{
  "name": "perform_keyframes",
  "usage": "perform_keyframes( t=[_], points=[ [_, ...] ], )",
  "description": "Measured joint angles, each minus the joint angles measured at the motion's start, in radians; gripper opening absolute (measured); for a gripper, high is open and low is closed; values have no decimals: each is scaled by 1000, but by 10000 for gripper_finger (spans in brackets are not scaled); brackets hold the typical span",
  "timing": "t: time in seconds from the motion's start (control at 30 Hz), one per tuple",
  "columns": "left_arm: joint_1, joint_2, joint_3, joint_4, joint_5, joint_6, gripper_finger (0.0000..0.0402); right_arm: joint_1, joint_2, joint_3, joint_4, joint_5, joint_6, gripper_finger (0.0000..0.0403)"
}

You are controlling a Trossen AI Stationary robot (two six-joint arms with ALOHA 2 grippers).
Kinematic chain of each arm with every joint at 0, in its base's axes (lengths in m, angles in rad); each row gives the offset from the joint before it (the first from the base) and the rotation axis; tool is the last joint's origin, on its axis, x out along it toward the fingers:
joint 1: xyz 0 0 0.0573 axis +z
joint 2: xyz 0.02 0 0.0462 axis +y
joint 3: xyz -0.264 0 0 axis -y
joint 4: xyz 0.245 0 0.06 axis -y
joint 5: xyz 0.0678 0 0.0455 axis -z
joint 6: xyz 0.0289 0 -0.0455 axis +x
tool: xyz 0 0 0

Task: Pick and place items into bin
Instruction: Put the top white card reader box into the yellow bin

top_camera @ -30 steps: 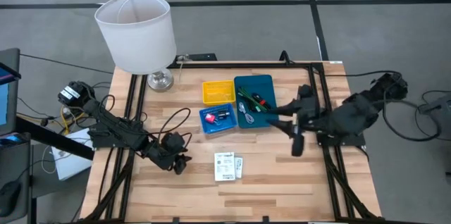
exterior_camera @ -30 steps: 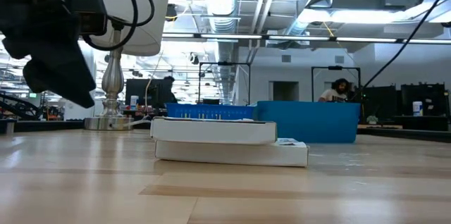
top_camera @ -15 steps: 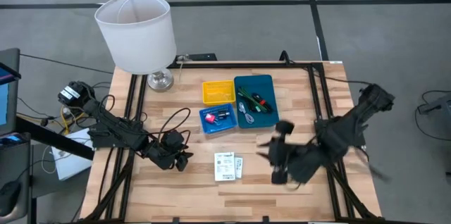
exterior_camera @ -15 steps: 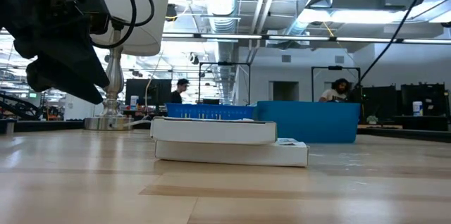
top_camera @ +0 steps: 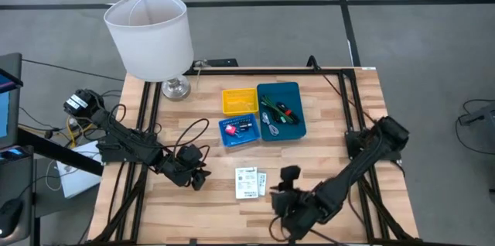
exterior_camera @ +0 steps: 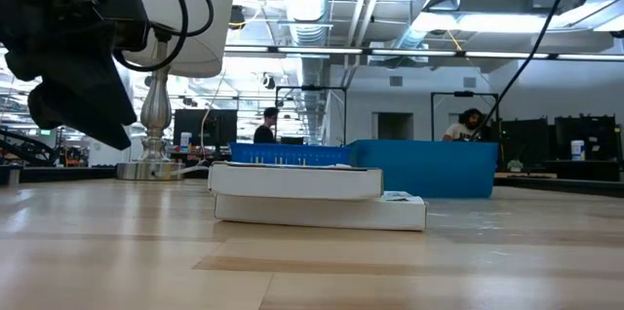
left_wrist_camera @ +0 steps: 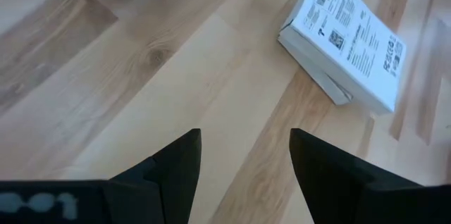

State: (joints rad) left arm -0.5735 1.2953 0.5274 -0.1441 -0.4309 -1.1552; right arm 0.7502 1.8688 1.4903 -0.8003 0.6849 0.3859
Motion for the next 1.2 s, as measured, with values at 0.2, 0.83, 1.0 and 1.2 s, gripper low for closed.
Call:
perform_keyframes(
  t=[0.2,0.83,1.0,1.2],
  points=[
    [0,0,0,-1,2,80,205,17,83,75,118,-26,96,67],
    [-3,0,0,-1,65,119,205,-84,149,91,246,-396,244,67],
    [-3,0,0,-1,27,93,205,-103,149,91,212,-415,232,67],
    [-3,0,0,0,-22,83,205,-105,149,91,150,-367,216,67]
  ],
)
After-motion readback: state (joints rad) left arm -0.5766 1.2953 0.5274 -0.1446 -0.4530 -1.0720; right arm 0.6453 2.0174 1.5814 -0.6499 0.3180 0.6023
